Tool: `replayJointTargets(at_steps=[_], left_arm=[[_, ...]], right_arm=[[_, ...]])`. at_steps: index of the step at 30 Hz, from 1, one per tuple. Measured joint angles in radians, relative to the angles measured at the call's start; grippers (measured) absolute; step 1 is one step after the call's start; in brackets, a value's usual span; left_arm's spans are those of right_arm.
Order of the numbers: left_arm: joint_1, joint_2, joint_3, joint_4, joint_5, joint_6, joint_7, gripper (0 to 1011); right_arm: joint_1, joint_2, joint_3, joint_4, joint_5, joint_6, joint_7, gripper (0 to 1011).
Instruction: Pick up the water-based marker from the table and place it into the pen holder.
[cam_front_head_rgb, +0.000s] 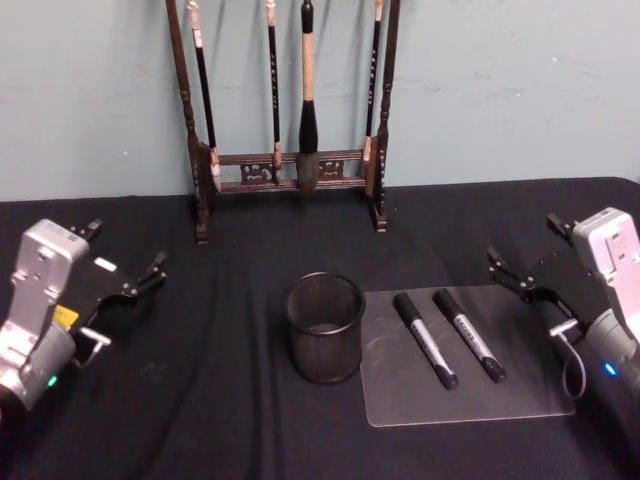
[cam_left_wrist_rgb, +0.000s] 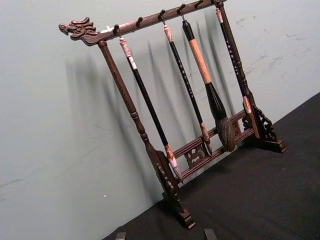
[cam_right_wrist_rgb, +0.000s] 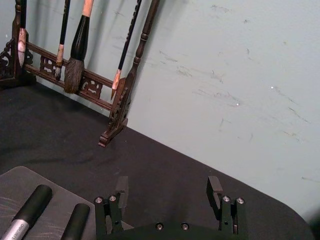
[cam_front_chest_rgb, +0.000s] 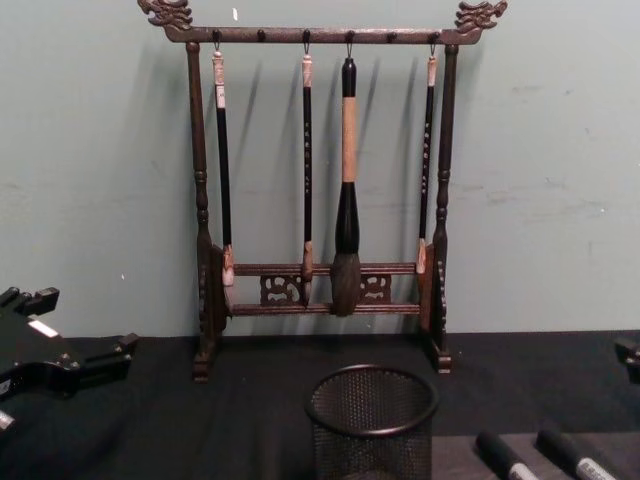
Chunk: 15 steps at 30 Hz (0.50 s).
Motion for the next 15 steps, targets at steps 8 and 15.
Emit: replayJointTargets(at_steps=[8,15], left_arm=[[0.0,0.0,0.0,0.0,0.0,0.0,0.0,1009],[0.0,0.0,0.0,0.0,0.0,0.0,0.0,1009]], right_arm=[[0.0,0.0,0.0,0.0,0.0,0.0,0.0,1002],[0.0,0.0,0.0,0.0,0.0,0.0,0.0,1002]])
